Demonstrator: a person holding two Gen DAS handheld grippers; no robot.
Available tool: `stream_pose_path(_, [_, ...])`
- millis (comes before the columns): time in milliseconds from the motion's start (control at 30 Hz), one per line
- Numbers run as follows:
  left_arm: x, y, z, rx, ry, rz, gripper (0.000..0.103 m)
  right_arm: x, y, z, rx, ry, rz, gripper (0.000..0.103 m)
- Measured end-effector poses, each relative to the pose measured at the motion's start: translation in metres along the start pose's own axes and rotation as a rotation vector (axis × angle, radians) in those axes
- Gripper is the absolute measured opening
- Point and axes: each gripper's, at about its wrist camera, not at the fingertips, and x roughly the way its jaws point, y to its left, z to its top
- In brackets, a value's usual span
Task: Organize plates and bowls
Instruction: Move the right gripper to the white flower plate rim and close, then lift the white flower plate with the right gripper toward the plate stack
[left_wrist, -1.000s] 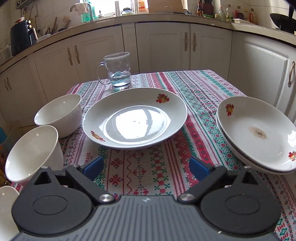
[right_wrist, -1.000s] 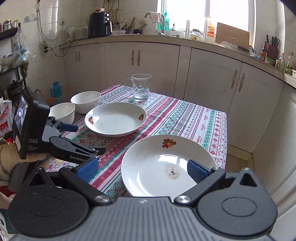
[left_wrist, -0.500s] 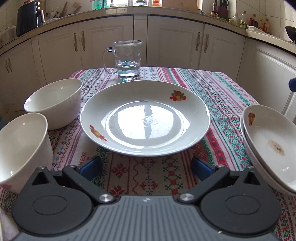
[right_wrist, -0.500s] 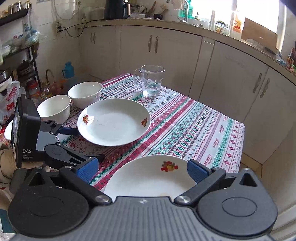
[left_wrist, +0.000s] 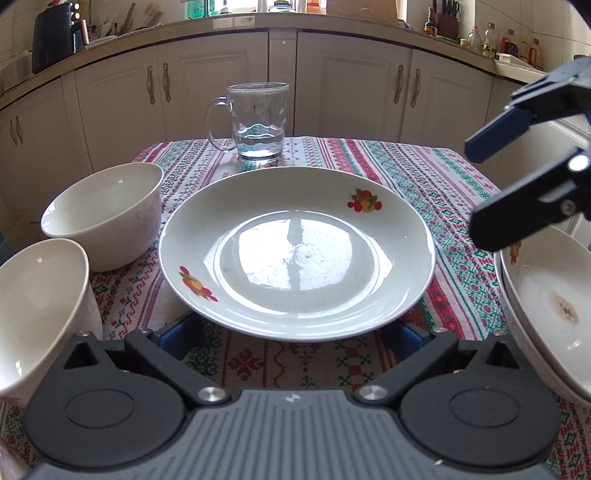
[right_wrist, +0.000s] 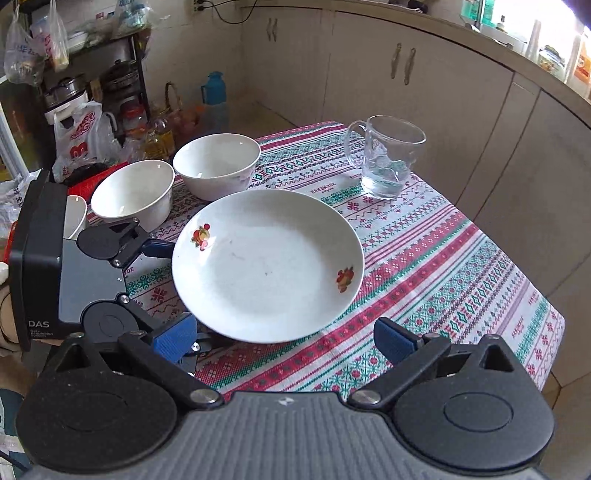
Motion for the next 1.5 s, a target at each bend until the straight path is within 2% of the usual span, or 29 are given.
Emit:
stream_pose_path(400, [-0.006,-0.002,0.001,0.016,-0.021,-0.010,0.100,0.064,-0.031,0.057,-0.094,0.087,0.105,0.103])
stream_pose_path(633, [-0.006,0.000,0.003,0.009,-0.010,-0.028,0.100,0.100,-0.049,0.080,-0.106,0.116,0.140,0.092])
stream_pose_path(767, [-0.005,0.002,0.004,0.015,-0.009,-0.031,0.100,0.122,-0.059,0.086,-0.098,0.141,0.162,0.087])
stream_pose_path(833, [-0.005,0.001,0.003,0.022,-0.010,-0.026,0.100,0.129,-0.062,0.088,-0.094,0.150,0.182,0.080])
stream_pose_path(967, [-0.003,0.001,0.003,0.033,-0.011,-0.023,0.101,0.139,-0.067,0.092,-0.086,0.167,0.220,0.076])
stream_pose_path(1033, [-0.002,0.001,0.002,0.037,-0.010,-0.021,0.101,0.142,-0.068,0.094,-0.092,0.177,0.243,0.070])
stream_pose_path(1300, [0.000,-0.001,0.002,0.060,-0.013,-0.005,0.101,0.154,-0.076,0.099,-0.080,0.226,0.317,0.063])
stream_pose_path(1500, [0.000,0.000,0.002,0.066,-0.010,-0.002,0.102,0.152,-0.080,0.100,-0.069,0.246,0.341,0.063])
